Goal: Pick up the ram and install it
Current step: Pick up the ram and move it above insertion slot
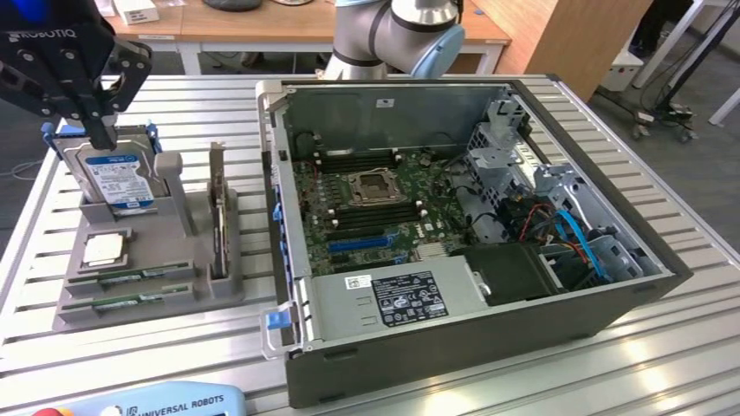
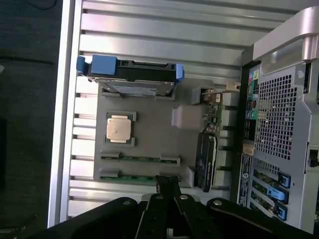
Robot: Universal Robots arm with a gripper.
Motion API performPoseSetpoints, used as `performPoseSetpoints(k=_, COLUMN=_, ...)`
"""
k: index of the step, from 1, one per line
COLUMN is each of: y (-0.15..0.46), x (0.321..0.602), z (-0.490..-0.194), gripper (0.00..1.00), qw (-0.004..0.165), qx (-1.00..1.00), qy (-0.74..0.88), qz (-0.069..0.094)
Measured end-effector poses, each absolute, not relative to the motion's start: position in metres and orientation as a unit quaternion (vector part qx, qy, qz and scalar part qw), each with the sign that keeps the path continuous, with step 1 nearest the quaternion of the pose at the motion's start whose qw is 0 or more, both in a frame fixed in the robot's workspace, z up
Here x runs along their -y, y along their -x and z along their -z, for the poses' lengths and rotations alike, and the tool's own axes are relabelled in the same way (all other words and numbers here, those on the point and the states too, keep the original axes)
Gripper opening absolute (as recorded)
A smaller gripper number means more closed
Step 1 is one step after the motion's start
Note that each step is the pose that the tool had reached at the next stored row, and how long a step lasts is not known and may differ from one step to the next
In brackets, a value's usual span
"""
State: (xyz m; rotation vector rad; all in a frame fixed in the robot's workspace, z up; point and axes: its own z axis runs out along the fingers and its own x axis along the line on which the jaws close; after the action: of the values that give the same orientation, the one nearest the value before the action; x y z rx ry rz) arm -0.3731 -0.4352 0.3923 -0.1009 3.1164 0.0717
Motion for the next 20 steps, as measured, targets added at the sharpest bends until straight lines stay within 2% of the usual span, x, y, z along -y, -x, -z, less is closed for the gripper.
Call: performPoseSetpoints(k=20, y=0.3743, x=0.4352, z=-0.3915, gripper=0.10, qw=0.009, qx=-0.991, qy=0.129, qz=-0.025)
